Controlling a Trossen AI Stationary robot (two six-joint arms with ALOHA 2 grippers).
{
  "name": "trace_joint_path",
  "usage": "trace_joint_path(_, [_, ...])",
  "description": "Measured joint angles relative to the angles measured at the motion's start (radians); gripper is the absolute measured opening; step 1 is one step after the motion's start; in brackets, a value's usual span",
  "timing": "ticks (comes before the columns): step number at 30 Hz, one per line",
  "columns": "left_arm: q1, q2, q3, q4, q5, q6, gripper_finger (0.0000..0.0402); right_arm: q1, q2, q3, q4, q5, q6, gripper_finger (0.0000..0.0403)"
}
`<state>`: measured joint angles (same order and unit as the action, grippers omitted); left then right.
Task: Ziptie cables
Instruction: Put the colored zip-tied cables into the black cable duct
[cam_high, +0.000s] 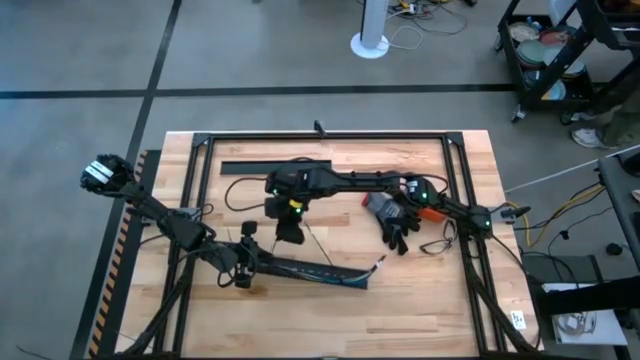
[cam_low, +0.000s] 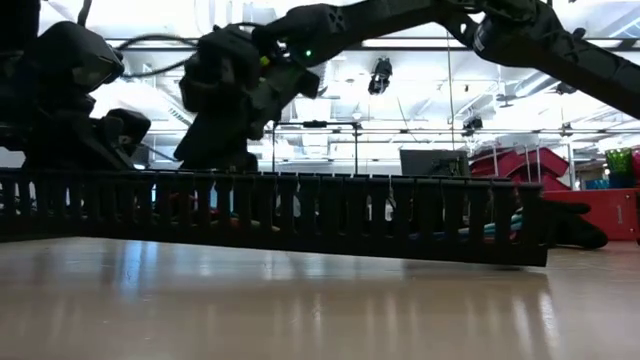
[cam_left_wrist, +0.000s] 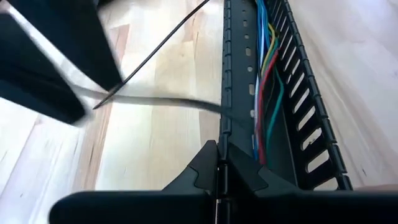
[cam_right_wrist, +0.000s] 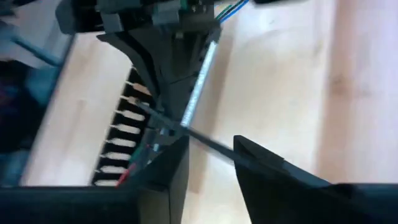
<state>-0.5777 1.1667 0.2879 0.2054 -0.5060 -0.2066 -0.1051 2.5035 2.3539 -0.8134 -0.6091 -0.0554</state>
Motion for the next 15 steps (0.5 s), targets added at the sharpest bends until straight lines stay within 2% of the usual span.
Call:
trace_joint_path(4, [0.000, 0.000, -0.010, 0.000, 0.000, -0.019, 0.0000, 0.002, -0.045, 0.002, -0.044, 0.123, -0.102, 0.0124])
trace_joint_path(7, [0.000, 0.000, -0.017, 0.000, 0.000, -0.029, 0.0000, 0.002, -0.091, 0.002, -0.110, 0.177, -0.145, 0.0129])
trace_joint_path(11, [0.000, 0.000, -0.022, 0.001, 0.000, -0.039, 0.0000, 0.004, -0.162, 0.002, -0.180, 0.221, -0.149, 0.0133])
trace_joint_path(15, [0.000, 0.001, -0.022, 0.000, 0.000, -0.047, 0.0000, 0.008, -0.192, 0.002, -0.266, 0.236, -0.063, 0.0130])
